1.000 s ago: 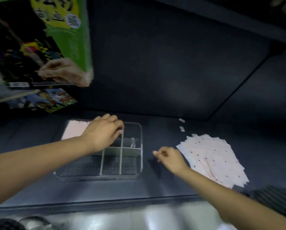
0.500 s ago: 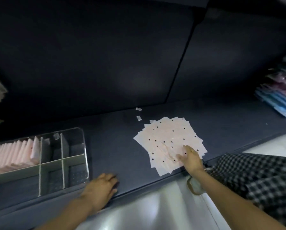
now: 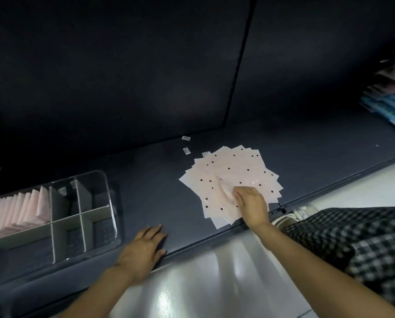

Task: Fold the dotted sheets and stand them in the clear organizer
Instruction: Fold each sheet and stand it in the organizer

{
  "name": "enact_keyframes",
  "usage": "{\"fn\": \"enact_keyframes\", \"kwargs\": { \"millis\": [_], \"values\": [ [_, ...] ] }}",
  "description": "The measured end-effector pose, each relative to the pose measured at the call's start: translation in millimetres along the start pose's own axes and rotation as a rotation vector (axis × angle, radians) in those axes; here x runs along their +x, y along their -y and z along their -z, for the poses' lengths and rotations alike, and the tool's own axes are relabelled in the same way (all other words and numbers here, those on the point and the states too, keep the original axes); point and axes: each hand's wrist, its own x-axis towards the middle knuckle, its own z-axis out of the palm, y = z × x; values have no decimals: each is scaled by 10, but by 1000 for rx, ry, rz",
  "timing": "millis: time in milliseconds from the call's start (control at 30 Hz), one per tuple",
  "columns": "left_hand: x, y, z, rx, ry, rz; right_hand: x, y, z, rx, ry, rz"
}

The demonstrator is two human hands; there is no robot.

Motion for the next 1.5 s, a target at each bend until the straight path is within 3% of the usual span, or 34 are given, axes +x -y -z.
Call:
{"fn": "enact_keyframes", "kwargs": {
  "millis": [200, 300, 467, 800, 867, 933, 1033, 1133, 1267, 1500],
  "values": [
    [17, -164, 270, -105, -169, -70, -279, 774, -236, 144, 472, 246],
    [-65, -186, 267, -137, -170, -106, -432, 1037, -304, 293, 694, 280],
    [-227, -167, 240, -140, -99, 33, -427, 1228, -265, 384, 918, 208],
    [-237, 25, 72, -1069, -317, 274, 185, 721, 147, 506, 1260, 62],
    [-203, 8, 76, -1177, -343, 310, 174, 709, -38, 500, 1174, 1],
    [-173, -27, 86, -1124, -385, 334, 125, 736, -259, 503, 969, -95],
    [-161, -123, 65, -912, -494, 376, 76, 762, -515, 426, 756, -112],
    [-185, -220, -8, -533, -621, 242, 88, 774, -638, 298, 620, -71],
    [-232, -184, -210, -144, -414, 69, 137, 785, -763, 181, 522, -79],
    [-365, -146, -362, 44, -144, 86, 178, 862, -782, 140, 546, -104]
  ]
}}
